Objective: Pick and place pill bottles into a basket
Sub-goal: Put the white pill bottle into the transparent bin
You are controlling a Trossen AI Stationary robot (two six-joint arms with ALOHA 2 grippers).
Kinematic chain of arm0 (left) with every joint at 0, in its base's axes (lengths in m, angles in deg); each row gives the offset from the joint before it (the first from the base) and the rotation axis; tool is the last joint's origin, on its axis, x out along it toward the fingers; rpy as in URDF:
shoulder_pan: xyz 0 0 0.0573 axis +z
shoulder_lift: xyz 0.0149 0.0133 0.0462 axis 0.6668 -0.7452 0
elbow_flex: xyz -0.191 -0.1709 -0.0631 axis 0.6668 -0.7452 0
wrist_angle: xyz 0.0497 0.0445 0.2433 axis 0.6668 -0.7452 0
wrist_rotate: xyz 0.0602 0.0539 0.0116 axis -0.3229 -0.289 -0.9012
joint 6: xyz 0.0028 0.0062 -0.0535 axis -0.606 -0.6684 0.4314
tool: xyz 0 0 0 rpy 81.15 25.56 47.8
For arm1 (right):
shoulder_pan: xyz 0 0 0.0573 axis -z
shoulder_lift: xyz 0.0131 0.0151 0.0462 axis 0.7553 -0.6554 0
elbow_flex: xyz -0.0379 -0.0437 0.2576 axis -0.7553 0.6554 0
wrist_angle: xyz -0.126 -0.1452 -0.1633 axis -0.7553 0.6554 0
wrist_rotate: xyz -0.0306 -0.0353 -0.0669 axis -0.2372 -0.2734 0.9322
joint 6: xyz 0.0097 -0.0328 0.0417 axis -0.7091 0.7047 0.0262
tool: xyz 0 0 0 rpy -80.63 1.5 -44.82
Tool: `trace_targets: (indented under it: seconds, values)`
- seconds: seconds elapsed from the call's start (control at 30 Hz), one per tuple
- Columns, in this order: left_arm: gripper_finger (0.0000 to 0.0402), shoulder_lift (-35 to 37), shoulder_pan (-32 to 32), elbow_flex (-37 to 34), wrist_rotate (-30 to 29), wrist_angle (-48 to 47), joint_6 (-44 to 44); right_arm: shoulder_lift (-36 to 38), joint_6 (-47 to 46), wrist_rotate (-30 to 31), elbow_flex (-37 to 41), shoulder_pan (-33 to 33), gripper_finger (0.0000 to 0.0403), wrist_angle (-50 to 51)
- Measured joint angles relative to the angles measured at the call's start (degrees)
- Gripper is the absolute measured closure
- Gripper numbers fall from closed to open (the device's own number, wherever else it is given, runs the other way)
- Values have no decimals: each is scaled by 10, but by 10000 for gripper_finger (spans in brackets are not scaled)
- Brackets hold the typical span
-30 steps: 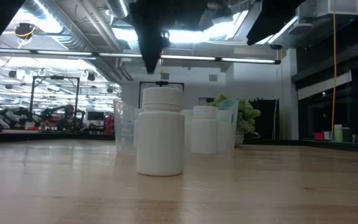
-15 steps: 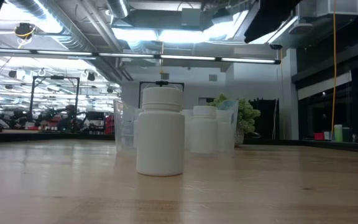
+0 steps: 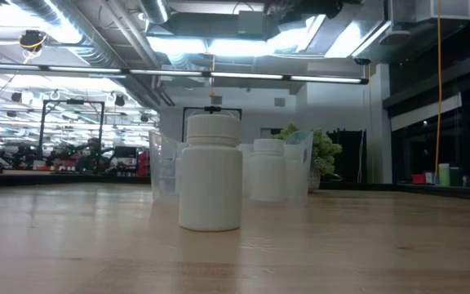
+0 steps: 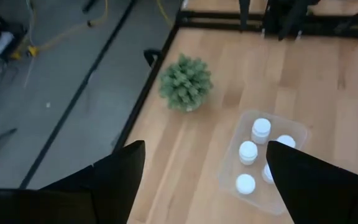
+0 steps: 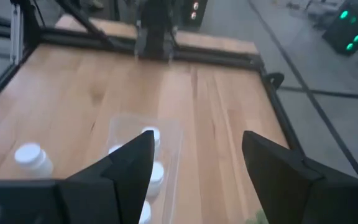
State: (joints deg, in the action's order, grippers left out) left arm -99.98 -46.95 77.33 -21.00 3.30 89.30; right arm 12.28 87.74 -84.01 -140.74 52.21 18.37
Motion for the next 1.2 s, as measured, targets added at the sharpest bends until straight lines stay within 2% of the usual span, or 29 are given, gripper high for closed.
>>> trace_targets:
  seconds: [0.1,0.2,0.33,0.53,0.63,0.7,0.77,0.8,0.83,0.9,0.97,1.03,1.2]
  values:
    - [75,88,0,-67,2,44,-30,0,-2,-1,0,0,156,-10]
    - [73,197,5,-173,6,106,-54,0,-3,0,0,0,156,-15]
    - [74,376,18,-370,13,220,-41,0,-11,0,0,0,156,-30]
    - [73,662,23,-687,89,438,-15,0,-25,0,0,0,156,-74]
    - [74,787,22,-807,125,516,0,0,-43,0,0,0,156,-96]
    - [75,856,22,-870,132,522,22,0,-49,0,0,0,156,-107]
    - [74,860,22,-915,129,520,53,0,-55,0,0,0,156,-113]
    - [74,858,23,-919,131,464,57,-1,-59,0,0,0,156,-115]
    - [73,851,24,-931,148,471,61,-1,-61,0,0,-1,156,-117]
    - [73,820,22,-955,172,580,40,-2,-61,1,0,-4,156,-123]
    - [74,818,24,-994,176,616,27,-2,-54,1,0,-6,156,-124]
    - [75,819,27,-1022,188,715,13,-4,-48,2,0,-12,156,-125]
    - [73,842,28,-1114,207,724,12,-4,-50,22,0,-31,156,-130]
